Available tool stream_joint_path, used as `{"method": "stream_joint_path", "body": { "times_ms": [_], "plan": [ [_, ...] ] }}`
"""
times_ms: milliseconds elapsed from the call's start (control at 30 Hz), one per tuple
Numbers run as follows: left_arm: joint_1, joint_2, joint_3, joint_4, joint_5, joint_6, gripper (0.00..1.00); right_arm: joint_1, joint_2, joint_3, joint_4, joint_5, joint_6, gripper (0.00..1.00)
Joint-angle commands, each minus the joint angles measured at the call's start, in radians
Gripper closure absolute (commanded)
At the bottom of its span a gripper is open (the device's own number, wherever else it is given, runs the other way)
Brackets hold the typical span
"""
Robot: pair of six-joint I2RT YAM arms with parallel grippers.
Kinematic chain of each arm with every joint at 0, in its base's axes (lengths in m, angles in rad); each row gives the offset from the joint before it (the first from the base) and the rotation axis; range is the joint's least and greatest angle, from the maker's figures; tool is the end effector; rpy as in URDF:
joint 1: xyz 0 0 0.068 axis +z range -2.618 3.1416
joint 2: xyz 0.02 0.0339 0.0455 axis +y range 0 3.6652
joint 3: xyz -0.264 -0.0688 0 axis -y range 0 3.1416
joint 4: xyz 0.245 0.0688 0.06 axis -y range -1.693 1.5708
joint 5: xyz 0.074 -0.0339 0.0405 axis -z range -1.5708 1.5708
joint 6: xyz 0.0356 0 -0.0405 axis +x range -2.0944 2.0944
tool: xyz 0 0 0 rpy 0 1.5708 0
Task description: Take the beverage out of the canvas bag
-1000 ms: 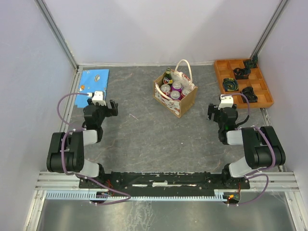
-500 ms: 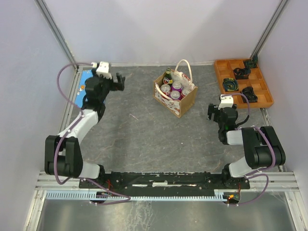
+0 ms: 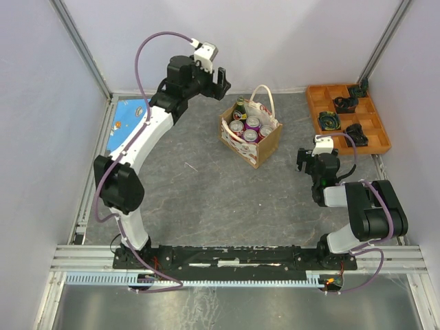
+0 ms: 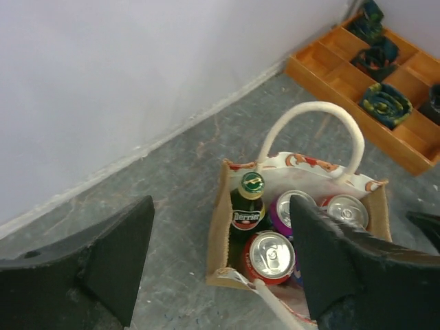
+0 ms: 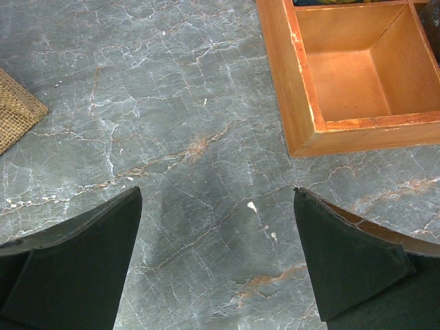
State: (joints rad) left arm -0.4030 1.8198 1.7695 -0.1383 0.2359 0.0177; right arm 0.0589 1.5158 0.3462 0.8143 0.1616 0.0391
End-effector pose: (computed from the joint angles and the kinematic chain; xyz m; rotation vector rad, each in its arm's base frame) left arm 0.4010 -0.1800 0.3966 0.5396 1.6958 -0.4865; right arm 0.2586 0.0095 0.1370 0.0891 1.9202 -0.0898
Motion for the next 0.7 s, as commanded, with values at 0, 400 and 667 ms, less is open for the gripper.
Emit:
{"method": "stream_joint_path", "body": {
  "times_ms": [0,400,667],
  "plan": [
    [-0.026,0.054,0.121,-0.117,0.099,0.049,0.31,0.001,-0.002,0.028,0.035,0.003,-0.001,0.01],
    [-0.101,0.165,0.119,-0.127,0.114,0.091,0.97,0.001,-0.003,0.028,0.036,0.002,-0.001,0.01],
    [-0.137,0.212,0.113,-0.094,0.156,0.086,0.85,0.001,-0.002,0.028,0.035,0.002,-0.001,0.01]
  ]
}}
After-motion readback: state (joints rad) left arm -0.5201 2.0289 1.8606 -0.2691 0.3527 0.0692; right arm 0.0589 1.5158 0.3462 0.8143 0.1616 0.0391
